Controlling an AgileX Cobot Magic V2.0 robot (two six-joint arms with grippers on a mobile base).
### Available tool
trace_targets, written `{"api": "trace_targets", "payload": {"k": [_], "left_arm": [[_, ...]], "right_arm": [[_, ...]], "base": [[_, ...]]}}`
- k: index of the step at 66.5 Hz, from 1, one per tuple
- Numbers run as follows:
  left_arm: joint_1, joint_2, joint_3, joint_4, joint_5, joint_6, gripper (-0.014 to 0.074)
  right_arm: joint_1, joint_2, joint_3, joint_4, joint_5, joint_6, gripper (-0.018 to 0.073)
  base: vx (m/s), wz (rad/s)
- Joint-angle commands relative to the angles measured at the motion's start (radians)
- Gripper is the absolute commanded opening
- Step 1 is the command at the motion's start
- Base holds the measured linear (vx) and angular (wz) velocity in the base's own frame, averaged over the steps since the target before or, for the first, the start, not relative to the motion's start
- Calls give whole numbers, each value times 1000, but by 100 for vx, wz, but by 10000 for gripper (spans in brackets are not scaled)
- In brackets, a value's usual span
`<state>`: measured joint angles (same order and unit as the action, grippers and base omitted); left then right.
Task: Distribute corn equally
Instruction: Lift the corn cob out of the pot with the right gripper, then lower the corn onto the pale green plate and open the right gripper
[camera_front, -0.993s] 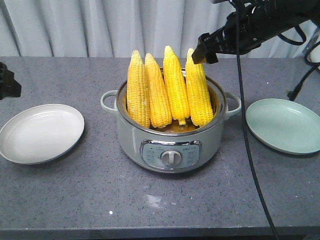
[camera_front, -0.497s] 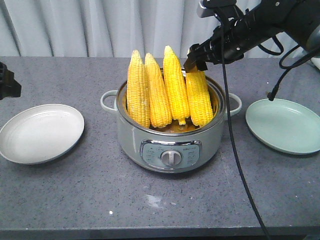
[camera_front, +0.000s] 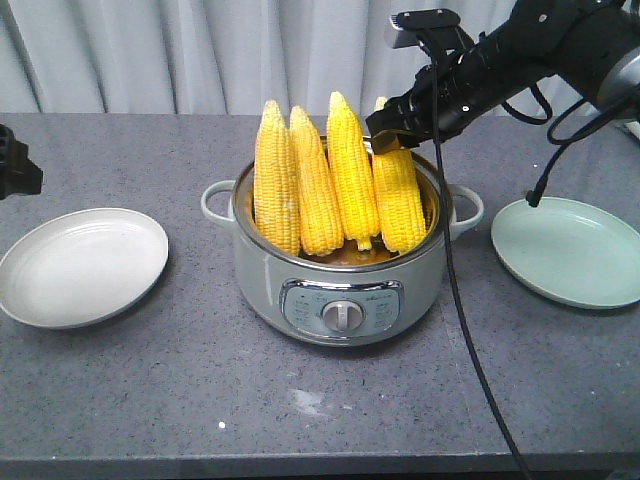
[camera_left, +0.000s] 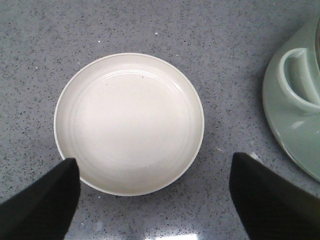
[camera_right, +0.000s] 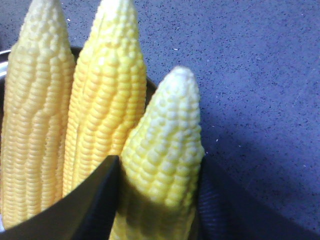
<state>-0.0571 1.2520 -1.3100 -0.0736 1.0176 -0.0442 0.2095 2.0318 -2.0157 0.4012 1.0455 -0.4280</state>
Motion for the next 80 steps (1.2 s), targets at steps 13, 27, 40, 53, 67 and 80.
{"api": "trace_targets", "payload": {"k": [13, 27, 40, 53, 67, 80], "left_arm": [[2, -20, -32, -11, -55, -3, 575], [2, -20, -32, -11, -55, -3, 575], [2, -20, -32, -11, -51, -3, 575], [2, -20, -32, -11, -43, -2, 575], [2, -20, -32, -11, -33, 0, 575], [2, -20, -32, -11, -32, 0, 575]], "right_arm": [[-5, -60, -32, 23, -38, -7, -10], [-6, -131, -32, 24, -50, -7, -8], [-6, -213, -32, 18, -35, -7, -1], [-22, -288, -32, -138, -44, 73, 8], [-473, 44, -32, -69, 244, 206, 74], [-473, 67, -32, -70, 244, 226, 152]], "base": [[0, 0], [0, 0], [0, 0], [0, 0], [0, 0], [0, 0]]}}
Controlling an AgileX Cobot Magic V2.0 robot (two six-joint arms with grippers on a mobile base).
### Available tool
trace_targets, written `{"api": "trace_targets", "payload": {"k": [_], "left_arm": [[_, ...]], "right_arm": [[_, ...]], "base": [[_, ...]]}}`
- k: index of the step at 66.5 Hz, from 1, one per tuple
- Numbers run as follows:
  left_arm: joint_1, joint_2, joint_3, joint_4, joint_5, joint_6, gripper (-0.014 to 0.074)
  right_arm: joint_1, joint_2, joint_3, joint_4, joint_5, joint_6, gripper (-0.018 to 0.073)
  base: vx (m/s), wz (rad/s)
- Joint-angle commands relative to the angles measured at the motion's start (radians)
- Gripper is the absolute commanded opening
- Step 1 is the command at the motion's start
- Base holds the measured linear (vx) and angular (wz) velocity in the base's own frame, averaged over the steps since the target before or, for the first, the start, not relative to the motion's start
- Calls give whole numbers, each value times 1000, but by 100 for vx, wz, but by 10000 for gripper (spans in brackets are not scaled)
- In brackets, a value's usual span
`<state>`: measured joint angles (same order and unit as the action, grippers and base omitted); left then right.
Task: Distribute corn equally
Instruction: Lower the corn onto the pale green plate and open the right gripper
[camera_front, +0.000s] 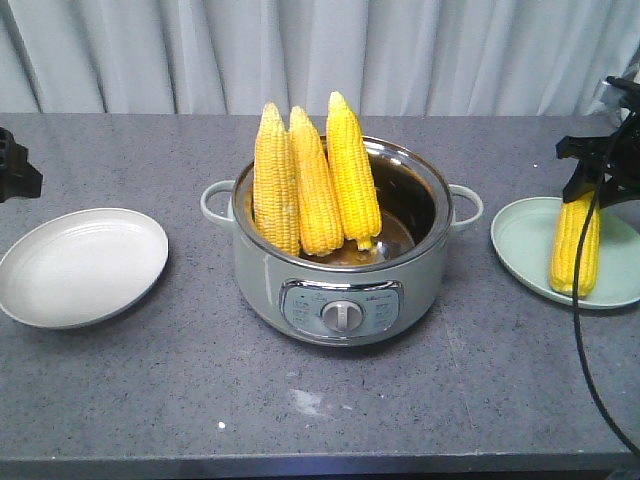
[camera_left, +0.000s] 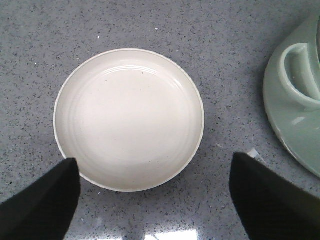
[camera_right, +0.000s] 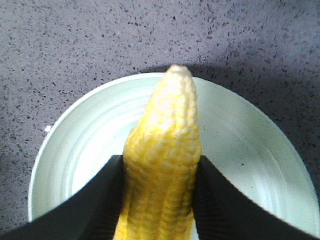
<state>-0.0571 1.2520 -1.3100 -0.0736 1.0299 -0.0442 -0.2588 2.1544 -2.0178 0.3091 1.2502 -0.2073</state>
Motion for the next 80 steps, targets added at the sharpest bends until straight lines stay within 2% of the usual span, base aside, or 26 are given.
{"api": "trace_targets", "payload": {"k": [1, 25, 34, 40, 55, 80], "left_arm": [[2, -20, -32, -11, -44, 0, 575], [2, -20, -32, -11, -42, 0, 575], [2, -20, -32, -11, -42, 0, 575], [2, -20, -32, -11, -42, 0, 575], [2, -20, -32, -11, -41, 0, 575], [2, -20, -32, -10, -46, 1, 575]], "right_arm": [[-5, -56, -30, 22, 39, 5, 161], [-5, -56, -30, 20, 39, 9, 496], [-5, -59, -30, 19, 39, 9, 591], [-5, -66, -30, 15, 39, 9, 611], [-5, -114, -30, 13, 36, -2, 596], [2, -347, -27, 17, 39, -44, 594]], "base": [[0, 0], [0, 0], [0, 0], [0, 0], [0, 0], [0, 0]]}}
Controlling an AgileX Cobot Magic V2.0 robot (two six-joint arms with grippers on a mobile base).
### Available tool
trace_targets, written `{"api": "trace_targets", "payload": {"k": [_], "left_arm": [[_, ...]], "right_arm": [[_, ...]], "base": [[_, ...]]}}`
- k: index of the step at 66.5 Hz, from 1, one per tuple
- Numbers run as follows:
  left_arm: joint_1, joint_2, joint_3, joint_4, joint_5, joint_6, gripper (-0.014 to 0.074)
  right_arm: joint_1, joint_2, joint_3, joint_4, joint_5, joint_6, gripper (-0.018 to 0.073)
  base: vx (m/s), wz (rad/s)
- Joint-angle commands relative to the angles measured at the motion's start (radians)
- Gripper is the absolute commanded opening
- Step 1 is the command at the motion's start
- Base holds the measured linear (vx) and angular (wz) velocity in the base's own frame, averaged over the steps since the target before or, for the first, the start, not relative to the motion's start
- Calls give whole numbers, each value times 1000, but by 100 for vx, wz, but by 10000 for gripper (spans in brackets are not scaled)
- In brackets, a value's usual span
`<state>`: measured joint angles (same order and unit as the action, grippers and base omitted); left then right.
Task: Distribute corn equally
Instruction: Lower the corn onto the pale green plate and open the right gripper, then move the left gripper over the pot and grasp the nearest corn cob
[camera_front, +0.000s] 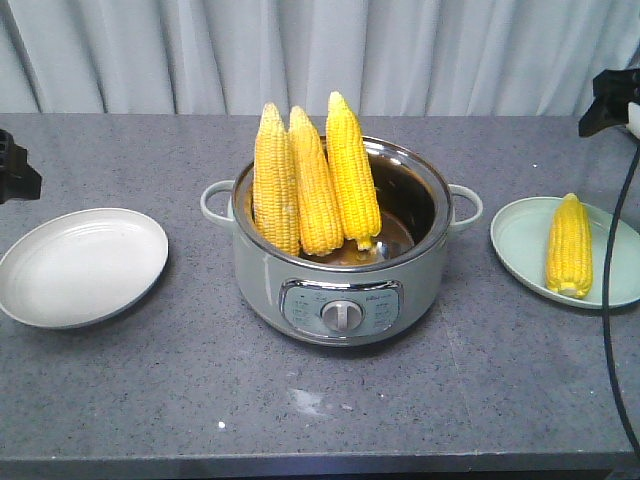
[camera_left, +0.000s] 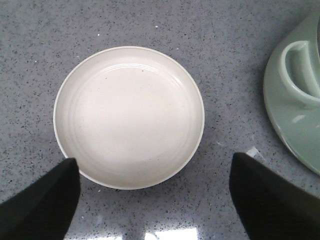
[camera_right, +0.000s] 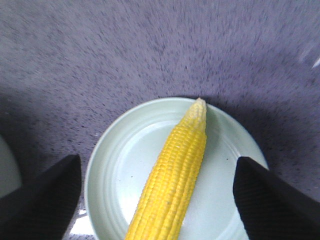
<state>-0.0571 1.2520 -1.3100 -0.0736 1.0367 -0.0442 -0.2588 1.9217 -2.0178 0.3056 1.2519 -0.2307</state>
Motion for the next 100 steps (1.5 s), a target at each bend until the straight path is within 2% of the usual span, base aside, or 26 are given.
{"api": "trace_targets", "payload": {"k": [1, 21, 37, 48, 58, 71, 80, 85, 100], "left_arm": [[2, -20, -32, -10, -54, 1, 575], [2, -20, -32, -10, -58, 1, 575], [2, -20, -32, -10, -56, 1, 575], [2, -20, -32, -13, -56, 28, 575], [-1, -20, -32, -27, -67, 56, 575], [-1, -19, -41, -163, -147, 151, 575], [-3, 30, -121, -269, -130, 226, 575], [-25, 77, -194, -288, -116, 255, 575], [-161, 272, -414, -271, -100, 298, 575]], "right_arm": [[4, -120, -27, 19, 37, -20, 594], [107, -339, -8, -47, 37, -23, 594], [135, -493, 227, -63, 3, -34, 594], [135, -603, 433, -60, -97, -40, 594], [135, -656, 530, -59, -168, -47, 594], [135, -660, 531, -52, -171, -47, 594], [135, -660, 531, -52, -172, -47, 594], [135, -660, 531, -52, -172, -47, 594], [135, -660, 531, -52, -173, -48, 594]], "base": [[0, 0], [0, 0], [0, 0], [0, 0], [0, 0], [0, 0], [0, 0], [0, 0], [0, 0]]}}
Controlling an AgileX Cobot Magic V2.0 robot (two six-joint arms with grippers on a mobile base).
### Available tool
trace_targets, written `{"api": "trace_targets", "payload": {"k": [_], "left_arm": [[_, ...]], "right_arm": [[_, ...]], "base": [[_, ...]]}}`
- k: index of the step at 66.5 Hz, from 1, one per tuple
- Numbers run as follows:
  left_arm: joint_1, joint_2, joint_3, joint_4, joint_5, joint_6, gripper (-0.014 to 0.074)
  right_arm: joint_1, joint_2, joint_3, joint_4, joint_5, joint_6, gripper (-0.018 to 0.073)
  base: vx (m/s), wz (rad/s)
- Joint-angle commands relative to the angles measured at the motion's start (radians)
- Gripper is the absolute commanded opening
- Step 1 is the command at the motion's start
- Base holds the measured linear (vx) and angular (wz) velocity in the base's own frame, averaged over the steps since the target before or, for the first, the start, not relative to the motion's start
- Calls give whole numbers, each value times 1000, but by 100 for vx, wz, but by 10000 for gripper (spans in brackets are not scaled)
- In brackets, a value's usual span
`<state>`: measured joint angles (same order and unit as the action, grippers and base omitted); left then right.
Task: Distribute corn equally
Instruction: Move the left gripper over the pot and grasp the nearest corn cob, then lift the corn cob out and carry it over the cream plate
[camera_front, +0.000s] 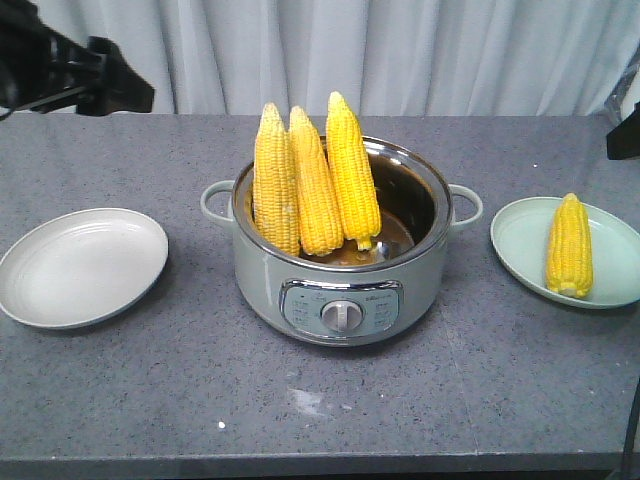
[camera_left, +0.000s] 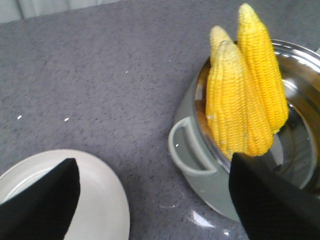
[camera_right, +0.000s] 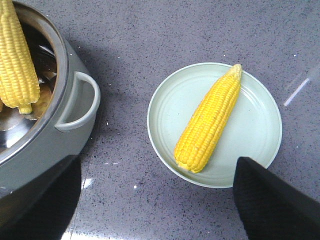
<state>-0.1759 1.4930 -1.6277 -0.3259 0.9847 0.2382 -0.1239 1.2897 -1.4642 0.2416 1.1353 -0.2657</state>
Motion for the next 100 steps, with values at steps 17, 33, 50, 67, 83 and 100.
{"api": "trace_targets", "payload": {"k": [17, 33, 50, 67, 83, 100], "left_arm": [[-121, 235, -257, -20, -73, 25, 575], [-184, 371, -369, -19, -127, 51, 575], [-204, 456, -435, 70, -137, 26, 575], [-204, 475, -435, 78, -137, -4, 575], [-204, 475, -435, 39, -124, -4, 427], [-204, 475, -435, -1, -85, -4, 48]], "right_arm": [[0, -28, -22, 13, -57, -13, 594], [0, -28, -22, 27, -57, -15, 594], [0, -28, -22, 61, -61, -39, 594], [0, -28, -22, 61, -71, -39, 594], [0, -28, -22, 61, -75, -39, 594], [0, -28, -22, 61, -76, -39, 594]], "base": [[0, 0], [0, 0], [0, 0], [0, 0], [0, 0], [0, 0]]}}
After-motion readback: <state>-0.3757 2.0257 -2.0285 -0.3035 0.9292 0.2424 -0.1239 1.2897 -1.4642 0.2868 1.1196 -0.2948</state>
